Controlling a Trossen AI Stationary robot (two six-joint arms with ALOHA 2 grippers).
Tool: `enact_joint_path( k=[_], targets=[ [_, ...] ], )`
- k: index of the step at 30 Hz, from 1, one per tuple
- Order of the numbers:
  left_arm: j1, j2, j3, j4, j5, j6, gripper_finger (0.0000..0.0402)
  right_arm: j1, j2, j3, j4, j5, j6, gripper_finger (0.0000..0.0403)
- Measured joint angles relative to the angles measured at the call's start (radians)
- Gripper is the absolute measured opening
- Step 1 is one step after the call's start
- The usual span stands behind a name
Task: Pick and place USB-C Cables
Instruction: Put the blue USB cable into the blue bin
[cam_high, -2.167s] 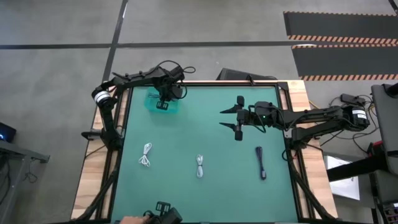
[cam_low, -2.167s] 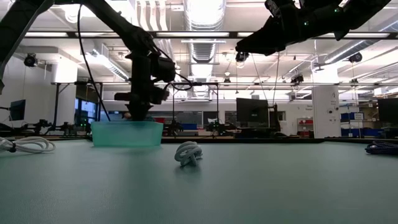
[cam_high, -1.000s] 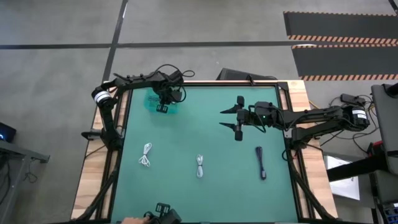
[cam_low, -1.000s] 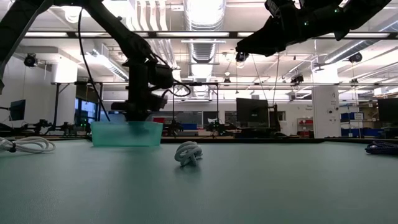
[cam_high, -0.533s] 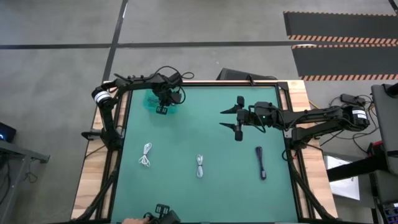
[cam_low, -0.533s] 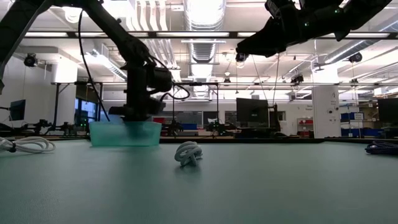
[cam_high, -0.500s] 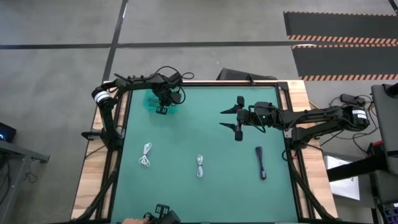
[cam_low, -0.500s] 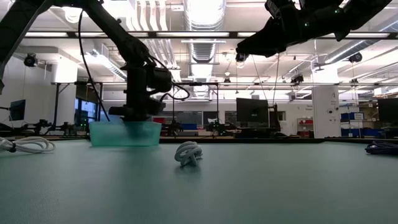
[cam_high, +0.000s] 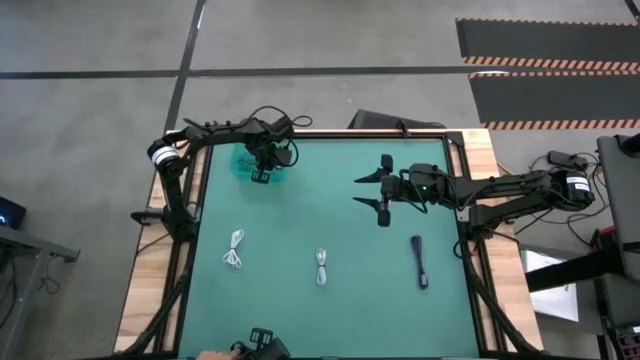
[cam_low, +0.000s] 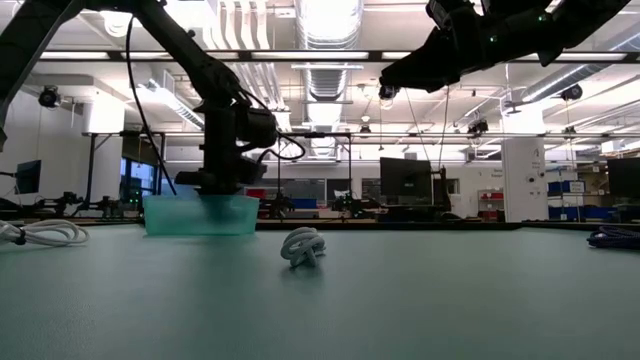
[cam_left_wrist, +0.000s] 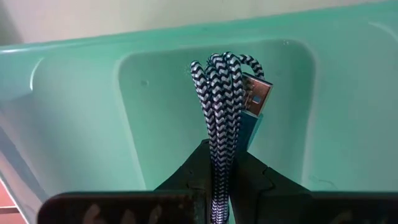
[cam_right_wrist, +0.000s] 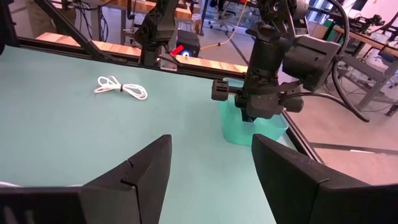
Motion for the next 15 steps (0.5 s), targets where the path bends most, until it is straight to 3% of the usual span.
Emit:
enact_joint_path(
  k=[15],
  targets=[
    [0.000, 0.000, 0.000, 0.012, -0.017, -0.003, 0.0018, 0.000, 0.000, 0.000, 0.000, 0.000, -0.001, 0.0215]
  ],
)
